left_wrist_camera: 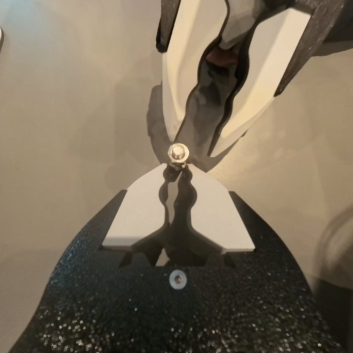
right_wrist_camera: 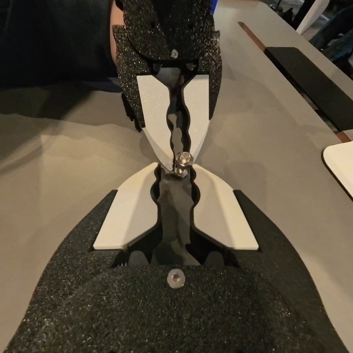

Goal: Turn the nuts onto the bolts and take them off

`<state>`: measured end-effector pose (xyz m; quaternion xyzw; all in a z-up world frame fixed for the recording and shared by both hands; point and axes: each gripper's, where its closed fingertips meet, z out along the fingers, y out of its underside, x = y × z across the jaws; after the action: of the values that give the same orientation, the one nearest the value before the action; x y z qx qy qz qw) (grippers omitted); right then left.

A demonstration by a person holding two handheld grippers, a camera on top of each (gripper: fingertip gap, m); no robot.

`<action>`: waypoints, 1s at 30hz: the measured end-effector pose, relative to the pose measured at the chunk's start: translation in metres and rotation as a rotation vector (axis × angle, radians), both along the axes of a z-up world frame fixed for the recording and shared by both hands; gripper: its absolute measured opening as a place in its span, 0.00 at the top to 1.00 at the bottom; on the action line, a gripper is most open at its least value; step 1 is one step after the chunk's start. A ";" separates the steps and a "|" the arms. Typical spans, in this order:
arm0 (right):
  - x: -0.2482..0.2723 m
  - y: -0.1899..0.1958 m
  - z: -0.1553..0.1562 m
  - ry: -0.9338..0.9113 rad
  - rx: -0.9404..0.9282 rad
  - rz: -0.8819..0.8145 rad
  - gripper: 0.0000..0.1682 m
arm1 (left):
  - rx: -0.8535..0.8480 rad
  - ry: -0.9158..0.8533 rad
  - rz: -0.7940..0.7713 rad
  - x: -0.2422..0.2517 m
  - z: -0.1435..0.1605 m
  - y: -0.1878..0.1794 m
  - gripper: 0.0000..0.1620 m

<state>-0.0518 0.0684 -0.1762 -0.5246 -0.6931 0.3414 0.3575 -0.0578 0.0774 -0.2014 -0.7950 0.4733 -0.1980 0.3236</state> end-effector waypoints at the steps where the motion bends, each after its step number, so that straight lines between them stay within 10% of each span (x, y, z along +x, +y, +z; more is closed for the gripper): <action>1: 0.000 -0.001 0.000 -0.001 0.005 0.007 0.83 | 0.000 0.000 0.000 0.000 0.000 0.000 0.91; 5: 0.005 -0.016 0.000 0.002 0.002 0.109 1.00 | 0.000 0.000 0.000 0.000 0.000 0.000 0.91; 16: -0.001 -0.001 0.000 0.007 0.021 0.006 0.79 | -0.001 -0.001 0.000 0.000 0.000 0.000 0.91; 20: 0.004 -0.014 0.005 0.034 -0.001 0.092 0.99 | -0.002 -0.001 0.001 0.000 0.000 0.000 0.91; 30: 0.000 0.000 0.002 0.008 -0.013 -0.004 0.78 | -0.002 -0.001 0.001 0.000 0.000 0.000 0.91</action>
<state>-0.0521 0.0682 -0.1745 -0.5269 -0.6883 0.3475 0.3575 -0.0578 0.0771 -0.2014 -0.7954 0.4727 -0.1989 0.3229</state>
